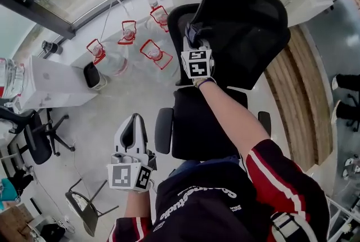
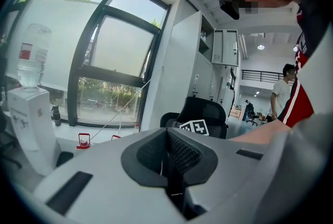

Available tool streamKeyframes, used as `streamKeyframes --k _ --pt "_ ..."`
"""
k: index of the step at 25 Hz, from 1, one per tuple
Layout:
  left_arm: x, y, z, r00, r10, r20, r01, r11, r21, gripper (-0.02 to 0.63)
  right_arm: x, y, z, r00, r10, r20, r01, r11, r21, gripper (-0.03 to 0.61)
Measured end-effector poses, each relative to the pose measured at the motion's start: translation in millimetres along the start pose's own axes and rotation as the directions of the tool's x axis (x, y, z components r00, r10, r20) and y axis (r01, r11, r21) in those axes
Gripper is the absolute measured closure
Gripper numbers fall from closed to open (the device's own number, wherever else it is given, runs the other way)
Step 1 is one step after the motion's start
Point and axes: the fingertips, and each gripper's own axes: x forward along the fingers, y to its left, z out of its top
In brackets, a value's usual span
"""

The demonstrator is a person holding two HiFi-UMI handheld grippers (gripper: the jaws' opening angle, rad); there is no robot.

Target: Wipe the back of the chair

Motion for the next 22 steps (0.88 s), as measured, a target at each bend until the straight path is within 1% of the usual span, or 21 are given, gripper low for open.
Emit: streamKeyframes --k 6,10,12,16,20,22 --pt "-14 19 -4 0.999 0.038 0.006 -0.038 0.999 -0.02 0.589 15 57 8 0.995 0.098 -0.007 -0.098 0.995 0.009 0.508" --pt "-23 27 -5 0.999 0.049 0.01 -0.049 0.998 -0.031 0.589 13 74 6 0.991 0.132 -0.025 -0.132 0.991 0.008 0.508" --pt "-25 26 -4 0.999 0.043 0.016 -0.042 0.999 -0.032 0.589 4 77 6 0.99 0.143 -0.017 -0.143 0.99 0.013 0.508" --pt "-19 8 0 1.0 -0.007 0.03 0.008 1.0 -0.02 0.591 -28 59 7 0.99 0.137 0.017 -0.137 0.99 0.021 0.508" --pt "-6 -26 0 0.996 -0.089 0.028 0.089 0.996 -0.001 0.591 -69 18 6 0.993 0.104 0.056 -0.107 0.992 0.06 0.508" --pt "1 -46 0 0.99 -0.135 0.025 0.135 0.991 0.009 0.589 -92 -9 4 0.995 0.071 0.074 -0.076 0.994 0.074 0.508"
